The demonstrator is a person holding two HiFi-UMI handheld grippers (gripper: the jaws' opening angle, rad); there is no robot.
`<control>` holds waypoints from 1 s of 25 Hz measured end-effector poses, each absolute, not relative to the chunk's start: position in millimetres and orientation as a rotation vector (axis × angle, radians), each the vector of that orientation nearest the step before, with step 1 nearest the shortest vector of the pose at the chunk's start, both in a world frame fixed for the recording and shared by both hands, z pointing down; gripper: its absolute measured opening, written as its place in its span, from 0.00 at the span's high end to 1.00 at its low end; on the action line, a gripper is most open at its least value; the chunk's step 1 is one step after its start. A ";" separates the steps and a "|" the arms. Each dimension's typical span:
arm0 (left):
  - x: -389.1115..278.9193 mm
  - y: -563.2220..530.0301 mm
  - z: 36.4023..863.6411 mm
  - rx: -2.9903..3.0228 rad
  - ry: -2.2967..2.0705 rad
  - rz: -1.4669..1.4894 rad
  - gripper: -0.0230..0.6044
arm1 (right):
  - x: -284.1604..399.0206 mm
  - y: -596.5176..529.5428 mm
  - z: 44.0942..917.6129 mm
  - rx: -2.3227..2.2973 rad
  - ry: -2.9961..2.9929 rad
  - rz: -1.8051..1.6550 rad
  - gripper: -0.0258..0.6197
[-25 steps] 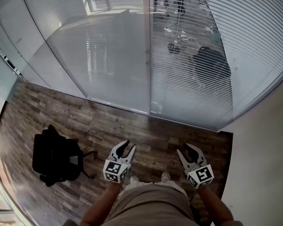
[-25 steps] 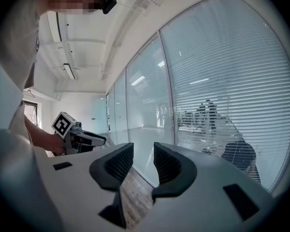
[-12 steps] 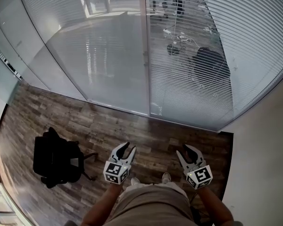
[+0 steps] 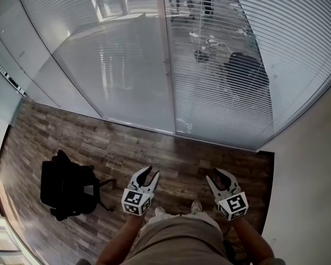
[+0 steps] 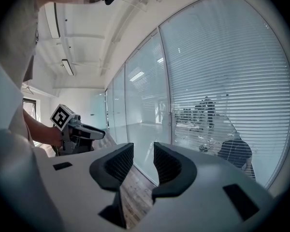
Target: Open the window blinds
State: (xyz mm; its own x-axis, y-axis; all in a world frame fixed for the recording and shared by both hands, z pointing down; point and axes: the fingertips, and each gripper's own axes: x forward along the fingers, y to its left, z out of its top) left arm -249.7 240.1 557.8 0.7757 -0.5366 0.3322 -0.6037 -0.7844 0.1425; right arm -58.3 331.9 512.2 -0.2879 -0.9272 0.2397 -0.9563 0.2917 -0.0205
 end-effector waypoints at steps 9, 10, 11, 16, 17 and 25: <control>-243.2 245.1 557.9 2.729 -0.878 0.406 0.75 | -53.5 335.3 516.0 1.751 -2.349 0.248 0.75; -243.2 245.1 558.2 2.728 -0.879 0.408 0.75 | -54.2 335.6 517.6 1.733 -2.336 0.237 0.75; -243.1 245.0 558.5 2.728 -0.879 0.410 0.75 | -55.3 335.9 518.9 1.713 -2.324 0.218 0.77; -241.6 244.8 560.4 2.728 -0.873 0.416 0.75 | -61.9 337.0 518.2 1.665 -2.334 0.164 0.80; -240.7 244.6 560.2 2.729 -0.871 0.416 0.75 | -62.1 336.7 517.8 1.665 -2.338 0.161 0.80; -230.3 241.6 558.9 2.739 -0.852 0.416 0.75 | -52.6 336.8 518.0 1.689 -2.337 0.197 0.81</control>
State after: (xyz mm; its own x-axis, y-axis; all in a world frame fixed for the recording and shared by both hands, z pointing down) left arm -230.3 241.6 558.9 0.7891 -0.5129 0.3380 -0.5821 -0.8002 0.1447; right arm -52.6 336.8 518.0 -0.2964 -0.9134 0.2792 -0.9472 0.3185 0.0365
